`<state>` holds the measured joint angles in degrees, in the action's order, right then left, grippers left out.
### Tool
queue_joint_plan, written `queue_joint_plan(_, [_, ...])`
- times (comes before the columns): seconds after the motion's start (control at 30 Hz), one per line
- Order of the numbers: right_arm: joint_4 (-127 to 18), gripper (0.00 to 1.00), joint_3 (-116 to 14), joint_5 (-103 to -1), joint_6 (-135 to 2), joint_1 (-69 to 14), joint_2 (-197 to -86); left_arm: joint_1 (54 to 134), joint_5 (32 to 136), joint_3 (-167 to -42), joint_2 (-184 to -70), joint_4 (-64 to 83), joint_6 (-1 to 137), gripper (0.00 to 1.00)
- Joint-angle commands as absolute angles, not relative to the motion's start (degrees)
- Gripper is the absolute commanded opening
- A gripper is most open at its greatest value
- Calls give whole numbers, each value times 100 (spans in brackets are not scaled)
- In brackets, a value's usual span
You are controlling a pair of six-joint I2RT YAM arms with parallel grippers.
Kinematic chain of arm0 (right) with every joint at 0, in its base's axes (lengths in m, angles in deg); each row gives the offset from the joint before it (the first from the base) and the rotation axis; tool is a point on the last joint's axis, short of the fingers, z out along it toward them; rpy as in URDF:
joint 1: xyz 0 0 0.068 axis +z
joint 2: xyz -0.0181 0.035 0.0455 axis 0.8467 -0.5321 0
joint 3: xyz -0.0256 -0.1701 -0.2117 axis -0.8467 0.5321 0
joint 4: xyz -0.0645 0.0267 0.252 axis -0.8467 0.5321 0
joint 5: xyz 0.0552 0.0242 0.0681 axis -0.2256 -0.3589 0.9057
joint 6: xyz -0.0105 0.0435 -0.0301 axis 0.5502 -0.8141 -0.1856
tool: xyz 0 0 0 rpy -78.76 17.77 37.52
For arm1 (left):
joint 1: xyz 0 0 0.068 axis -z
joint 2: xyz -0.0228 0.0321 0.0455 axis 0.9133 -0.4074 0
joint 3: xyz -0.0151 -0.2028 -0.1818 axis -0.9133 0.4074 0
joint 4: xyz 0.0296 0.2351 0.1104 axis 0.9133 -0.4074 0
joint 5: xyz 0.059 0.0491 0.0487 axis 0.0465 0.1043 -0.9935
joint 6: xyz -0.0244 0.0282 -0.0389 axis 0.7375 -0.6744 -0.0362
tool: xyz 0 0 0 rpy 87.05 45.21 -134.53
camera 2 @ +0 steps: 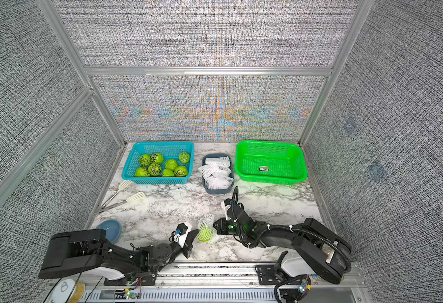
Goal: Sleeve custard apples in foam nets
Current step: Put on the foam net on the custard apple.
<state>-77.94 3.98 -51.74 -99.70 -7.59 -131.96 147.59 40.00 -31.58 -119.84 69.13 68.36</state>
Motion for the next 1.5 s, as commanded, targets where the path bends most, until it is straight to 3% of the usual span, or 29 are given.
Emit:
queue_joint_plan(0.0, [-7730, 6, 344, -5303, -9893, -732, -13183, 14772, 3958, -3177, -11860, 6394, 7047, 0])
queue_joint_plan(0.5, [-7711, 6, 426, -5462, -9812, -659, -13122, 14803, 4231, -3300, -11202, 5024, 7499, 0])
queue_joint_plan(1.47, [-8065, 6, 560, -5968, -10041, -229, -13532, 14924, 4415, -3223, -10760, 4388, 7564, 0])
